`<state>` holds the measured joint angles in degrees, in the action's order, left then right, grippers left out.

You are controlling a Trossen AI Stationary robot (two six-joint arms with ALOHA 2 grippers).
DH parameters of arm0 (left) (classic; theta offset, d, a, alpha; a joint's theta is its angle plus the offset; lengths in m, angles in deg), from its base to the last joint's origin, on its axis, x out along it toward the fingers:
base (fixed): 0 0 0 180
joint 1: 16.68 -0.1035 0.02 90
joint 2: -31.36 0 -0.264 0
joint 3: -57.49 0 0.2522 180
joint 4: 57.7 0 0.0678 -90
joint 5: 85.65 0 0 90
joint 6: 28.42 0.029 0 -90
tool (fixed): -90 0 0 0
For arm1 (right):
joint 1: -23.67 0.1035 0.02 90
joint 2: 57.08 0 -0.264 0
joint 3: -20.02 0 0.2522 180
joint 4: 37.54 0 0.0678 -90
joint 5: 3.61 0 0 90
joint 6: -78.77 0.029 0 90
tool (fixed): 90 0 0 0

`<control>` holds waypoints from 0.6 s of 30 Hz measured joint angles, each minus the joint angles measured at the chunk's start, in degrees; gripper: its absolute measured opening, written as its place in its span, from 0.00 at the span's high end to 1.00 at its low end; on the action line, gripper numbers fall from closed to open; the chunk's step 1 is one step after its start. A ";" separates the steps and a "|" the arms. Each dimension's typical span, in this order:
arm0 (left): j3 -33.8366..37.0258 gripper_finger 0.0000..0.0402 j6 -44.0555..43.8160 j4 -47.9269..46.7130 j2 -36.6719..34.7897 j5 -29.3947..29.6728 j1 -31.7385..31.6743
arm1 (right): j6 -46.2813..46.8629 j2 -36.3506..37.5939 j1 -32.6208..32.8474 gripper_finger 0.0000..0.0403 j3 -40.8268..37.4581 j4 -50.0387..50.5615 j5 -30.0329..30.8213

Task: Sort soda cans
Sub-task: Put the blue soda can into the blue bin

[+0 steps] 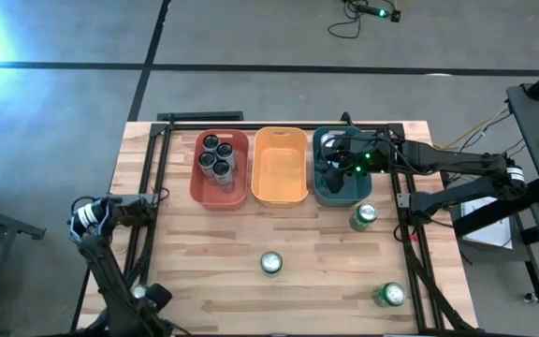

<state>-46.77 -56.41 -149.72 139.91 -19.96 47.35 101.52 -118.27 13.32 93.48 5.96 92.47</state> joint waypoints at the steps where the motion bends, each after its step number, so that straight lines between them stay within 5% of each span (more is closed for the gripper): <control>1: 1.09 0.21 0.02 0.07 -0.06 -1.42 -0.05 | 0.22 0.00 0.00 0.46 0.00 -0.01 0.01; 18: 4.03 0.22 -0.17 -0.40 -0.07 -2.18 -0.32 | 2.90 0.00 4.07 0.46 -0.02 0.05 1.30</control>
<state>-42.74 -56.59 -150.12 139.85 -22.14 47.03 104.42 -118.27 17.39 93.46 6.02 93.77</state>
